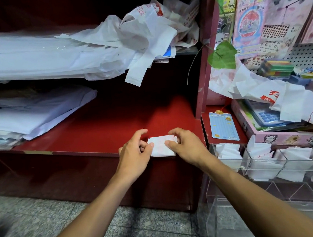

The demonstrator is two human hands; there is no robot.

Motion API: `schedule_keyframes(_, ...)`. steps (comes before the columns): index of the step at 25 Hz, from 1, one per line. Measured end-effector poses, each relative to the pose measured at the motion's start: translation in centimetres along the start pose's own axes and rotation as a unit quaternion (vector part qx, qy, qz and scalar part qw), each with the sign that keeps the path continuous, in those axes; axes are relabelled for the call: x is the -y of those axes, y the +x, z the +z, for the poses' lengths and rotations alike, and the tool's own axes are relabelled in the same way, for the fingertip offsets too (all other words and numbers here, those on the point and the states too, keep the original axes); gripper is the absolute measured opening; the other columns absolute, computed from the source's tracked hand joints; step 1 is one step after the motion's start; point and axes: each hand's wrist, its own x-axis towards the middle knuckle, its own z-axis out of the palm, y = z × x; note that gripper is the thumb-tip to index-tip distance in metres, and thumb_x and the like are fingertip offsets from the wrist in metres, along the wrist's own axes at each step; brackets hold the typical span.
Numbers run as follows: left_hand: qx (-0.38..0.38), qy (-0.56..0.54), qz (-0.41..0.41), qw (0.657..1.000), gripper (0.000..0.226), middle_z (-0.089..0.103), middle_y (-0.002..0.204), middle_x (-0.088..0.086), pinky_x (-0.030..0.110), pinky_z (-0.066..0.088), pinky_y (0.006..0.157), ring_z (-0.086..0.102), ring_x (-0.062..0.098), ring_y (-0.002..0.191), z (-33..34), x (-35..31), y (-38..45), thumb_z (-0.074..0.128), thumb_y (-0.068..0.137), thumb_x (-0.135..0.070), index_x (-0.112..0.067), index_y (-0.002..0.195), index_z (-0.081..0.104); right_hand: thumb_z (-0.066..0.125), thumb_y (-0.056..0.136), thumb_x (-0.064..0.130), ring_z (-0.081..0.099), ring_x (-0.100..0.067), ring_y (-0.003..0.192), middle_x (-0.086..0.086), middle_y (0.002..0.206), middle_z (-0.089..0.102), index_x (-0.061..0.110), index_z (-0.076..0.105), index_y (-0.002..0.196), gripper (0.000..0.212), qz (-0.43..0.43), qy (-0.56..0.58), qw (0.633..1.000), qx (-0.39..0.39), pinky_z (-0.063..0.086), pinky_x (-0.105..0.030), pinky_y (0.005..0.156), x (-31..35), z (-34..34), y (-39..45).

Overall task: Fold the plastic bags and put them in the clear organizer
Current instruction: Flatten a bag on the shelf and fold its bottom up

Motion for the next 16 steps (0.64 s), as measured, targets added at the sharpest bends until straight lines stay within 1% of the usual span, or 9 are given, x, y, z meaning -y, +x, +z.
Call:
schedule_keyframes(2, -0.003, 0.034, 0.025, 0.999, 0.027, 0.064, 0.079, -0.011, 0.045, 0.045, 0.093, 0.058, 0.006, 0.079, 0.3, 0.0, -0.1, 0.067, 0.089, -0.026, -0.032, 0.114, 0.063, 0.069, 0.087, 0.031, 0.06, -0.018, 0.097, 0.007, 0.105, 0.062, 0.022, 0.055, 0.123, 0.04, 0.028, 0.0, 0.999, -0.03, 0.048, -0.033, 0.088, 0.4, 0.2, 0.0)
schedule_keyframes(4, 0.005, 0.096, 0.081, 0.992, 0.02, 0.059, 0.098, -0.014, 0.043, 0.042, 0.091, 0.051, 0.011, 0.093, 0.5, 0.0, -0.4, 0.065, 0.089, -0.036, -0.03, 0.107, 0.069, 0.071, 0.085, 0.029, 0.06, -0.02, 0.09, 0.006, 0.1, 0.061, 0.023, 0.05, 0.114, 0.037, 0.03, -0.024, 0.998, -0.059, 0.048, -0.034, 0.081, 0.7, 0.4, -0.1)
schedule_keyframes(6, 0.067, 0.178, 0.146, 0.971, 0.044, 0.055, 0.121, -0.016, 0.035, 0.032, 0.093, 0.043, 0.012, 0.112, 0.4, 0.0, -0.6, 0.055, 0.084, -0.06, -0.03, 0.113, 0.069, 0.069, 0.086, 0.027, 0.058, -0.021, 0.087, 0.006, 0.095, 0.056, 0.023, 0.051, 0.102, 0.024, 0.003, -0.086, 0.994, -0.066, 0.044, -0.033, 0.074, 0.7, 0.7, -0.3)
schedule_keyframes(8, 0.103, 0.242, 0.208, 0.942, 0.051, 0.056, 0.129, -0.017, 0.032, 0.025, 0.092, 0.043, 0.013, 0.118, 0.3, 0.0, -0.7, 0.056, 0.081, -0.061, -0.029, 0.12, 0.066, 0.063, 0.091, 0.035, 0.053, -0.019, 0.094, 0.006, 0.102, 0.052, 0.022, 0.063, 0.098, 0.015, -0.035, -0.137, 0.989, -0.049, 0.042, -0.033, 0.079, 0.4, 0.9, -0.3)
schedule_keyframes(10, 0.086, 0.222, 0.22, 0.946, 0.029, 0.063, 0.116, -0.019, 0.032, 0.027, 0.089, 0.046, 0.013, 0.109, 0.2, 0.2, -0.5, 0.068, 0.085, -0.041, -0.03, 0.112, 0.068, 0.055, 0.093, 0.052, 0.049, -0.016, 0.098, 0.012, 0.108, 0.057, 0.028, 0.071, 0.101, 0.03, -0.071, -0.142, 0.987, 0.006, 0.042, -0.036, 0.088, 0.1, 0.5, -0.4)
schedule_keyframes(12, 0.057, 0.142, 0.178, 0.972, 0.012, 0.069, 0.094, -0.018, 0.035, 0.036, 0.086, 0.051, 0.011, 0.095, -0.2, 0.0, -0.2, 0.073, 0.084, -0.029, -0.032, 0.096, 0.073, 0.051, 0.084, 0.069, 0.05, -0.012, 0.099, 0.018, 0.106, 0.062, 0.035, 0.072, 0.101, 0.044, -0.093, -0.11, 0.987, 0.067, 0.041, -0.034, 0.093, -0.2, -0.4, -0.6)
schedule_keyframes(13, 0.057, 0.09, 0.142, 0.984, 0.008, 0.07, 0.084, -0.014, 0.036, 0.041, 0.082, 0.054, 0.011, 0.087, -0.4, -0.1, 0.0, 0.074, 0.083, -0.029, -0.032, 0.091, 0.074, 0.054, 0.08, 0.07, 0.053, -0.01, 0.098, 0.019, 0.101, 0.065, 0.036, 0.072, 0.1, 0.044, -0.096, -0.091, 0.987, 0.087, 0.041, -0.032, 0.092, -0.3, -0.9, -0.8)
schedule_keyframes(14, 0.069, 0.033, 0.108, 0.991, 0.006, 0.069, 0.076, -0.01, 0.036, 0.045, 0.076, 0.057, 0.01, 0.079, -0.7, -0.3, 0.3, 0.075, 0.081, -0.032, -0.03, 0.087, 0.075, 0.061, 0.08, 0.064, 0.056, -0.007, 0.092, 0.018, 0.094, 0.067, 0.033, 0.072, 0.097, 0.037, -0.098, -0.057, 0.989, 0.096, 0.043, -0.029, 0.086, -0.3, -1.4, -1.0)
schedule_keyframes(16, 0.103, -0.073, 0.065, 0.99, 0.015, 0.068, 0.071, -0.001, 0.033, 0.045, 0.067, 0.057, 0.008, 0.067, -1.0, -1.3, 0.5, 0.072, 0.078, -0.036, -0.022, 0.083, 0.075, 0.072, 0.086, 0.033, 0.057, -0.004, 0.07, 0.012, 0.076, 0.066, 0.02, 0.072, 0.088, 0.012, -0.086, 0.061, 0.992, 0.069, 0.044, -0.027, 0.068, 0.1, -2.3, -1.5)
